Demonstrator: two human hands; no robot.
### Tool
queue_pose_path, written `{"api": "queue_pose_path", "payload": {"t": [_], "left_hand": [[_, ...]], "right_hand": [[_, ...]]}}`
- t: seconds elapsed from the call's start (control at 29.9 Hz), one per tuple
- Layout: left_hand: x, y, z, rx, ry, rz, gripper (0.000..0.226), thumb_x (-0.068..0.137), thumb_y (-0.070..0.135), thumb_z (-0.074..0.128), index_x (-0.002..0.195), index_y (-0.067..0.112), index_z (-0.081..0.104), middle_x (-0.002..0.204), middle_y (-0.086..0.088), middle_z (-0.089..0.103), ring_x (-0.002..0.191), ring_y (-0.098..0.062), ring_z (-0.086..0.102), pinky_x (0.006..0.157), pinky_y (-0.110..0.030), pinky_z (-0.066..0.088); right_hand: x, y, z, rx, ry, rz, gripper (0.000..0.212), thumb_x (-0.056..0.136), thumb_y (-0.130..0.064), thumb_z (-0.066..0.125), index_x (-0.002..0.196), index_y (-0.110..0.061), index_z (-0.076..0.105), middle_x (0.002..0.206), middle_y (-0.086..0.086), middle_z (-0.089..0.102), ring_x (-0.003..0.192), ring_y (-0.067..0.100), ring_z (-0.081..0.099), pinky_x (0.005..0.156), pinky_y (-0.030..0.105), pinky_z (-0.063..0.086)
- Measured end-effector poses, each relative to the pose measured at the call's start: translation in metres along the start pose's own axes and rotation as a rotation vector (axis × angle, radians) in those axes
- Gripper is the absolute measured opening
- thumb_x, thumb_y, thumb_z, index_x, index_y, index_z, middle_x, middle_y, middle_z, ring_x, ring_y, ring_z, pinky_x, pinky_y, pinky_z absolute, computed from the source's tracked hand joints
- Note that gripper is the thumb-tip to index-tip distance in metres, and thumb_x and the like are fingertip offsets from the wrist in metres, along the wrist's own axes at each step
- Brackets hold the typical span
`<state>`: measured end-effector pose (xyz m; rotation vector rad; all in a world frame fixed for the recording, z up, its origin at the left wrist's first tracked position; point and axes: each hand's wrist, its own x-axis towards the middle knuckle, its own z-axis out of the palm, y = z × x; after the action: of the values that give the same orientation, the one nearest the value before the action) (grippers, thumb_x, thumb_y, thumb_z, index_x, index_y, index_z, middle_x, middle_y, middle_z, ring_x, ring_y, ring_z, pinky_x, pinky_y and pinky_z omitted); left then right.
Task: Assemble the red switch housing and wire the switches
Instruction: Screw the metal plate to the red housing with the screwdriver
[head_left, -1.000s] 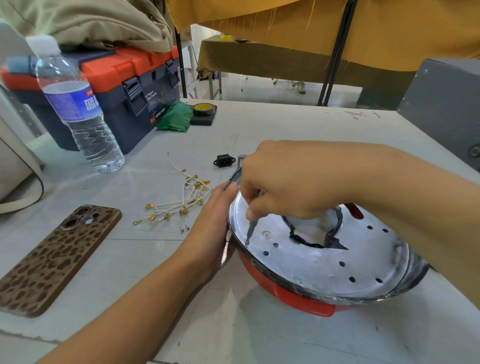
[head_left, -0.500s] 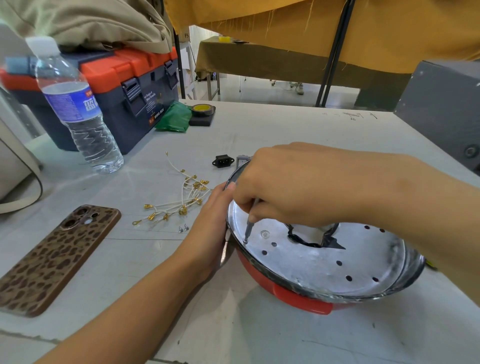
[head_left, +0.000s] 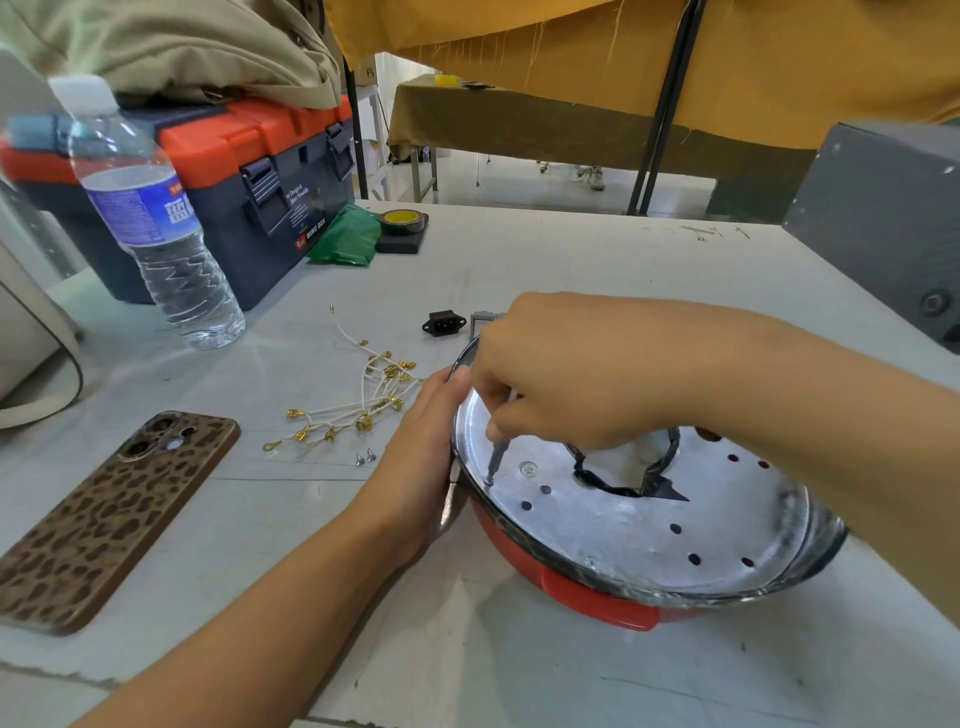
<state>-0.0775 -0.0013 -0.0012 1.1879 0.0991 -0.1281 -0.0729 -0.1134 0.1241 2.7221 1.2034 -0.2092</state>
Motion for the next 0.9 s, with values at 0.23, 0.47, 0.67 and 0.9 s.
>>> {"api": "queue_pose_path", "payload": {"t": [0.23, 0.47, 0.67, 0.9], "left_hand": [[0.000, 0.000, 0.002, -0.017, 0.012, 0.010, 0.045, 0.096, 0.036, 0.041, 0.131, 0.009, 0.049, 0.125, -0.018, 0.061, 0.114, -0.028, 0.061, 0.103, -0.049, 0.043], [0.002, -0.002, -0.002, 0.026, -0.006, 0.007, 0.044, 0.098, 0.034, 0.039, 0.130, 0.004, 0.049, 0.123, -0.021, 0.061, 0.112, -0.030, 0.061, 0.097, -0.045, 0.046], [0.001, -0.002, -0.003, 0.041, -0.046, 0.053, 0.068, 0.064, 0.048, 0.059, 0.124, 0.016, 0.055, 0.114, -0.005, 0.069, 0.099, -0.013, 0.068, 0.072, -0.025, 0.059], [0.001, -0.001, -0.001, 0.012, -0.018, 0.001, 0.049, 0.088, 0.038, 0.053, 0.128, 0.009, 0.053, 0.121, -0.017, 0.063, 0.111, -0.026, 0.063, 0.096, -0.045, 0.051]], "right_hand": [[-0.006, 0.000, 0.002, -0.134, 0.067, -0.088, 0.040, 0.090, -0.029, 0.059, 0.059, -0.024, 0.035, 0.065, -0.009, 0.036, 0.061, 0.015, 0.043, 0.050, 0.027, 0.035], [-0.005, 0.001, -0.001, -0.062, 0.064, -0.053, 0.044, 0.089, -0.027, 0.060, 0.053, -0.021, 0.036, 0.054, -0.006, 0.036, 0.050, 0.010, 0.037, 0.049, 0.029, 0.034], [0.006, -0.004, -0.003, 0.004, 0.004, 0.025, 0.038, 0.088, -0.021, 0.062, 0.056, -0.018, 0.043, 0.056, -0.002, 0.043, 0.053, 0.012, 0.041, 0.049, 0.027, 0.035], [0.002, -0.005, 0.003, 0.033, 0.055, 0.054, 0.025, 0.089, -0.019, 0.058, 0.065, -0.017, 0.048, 0.067, -0.001, 0.047, 0.060, 0.014, 0.047, 0.051, 0.028, 0.038]]}}
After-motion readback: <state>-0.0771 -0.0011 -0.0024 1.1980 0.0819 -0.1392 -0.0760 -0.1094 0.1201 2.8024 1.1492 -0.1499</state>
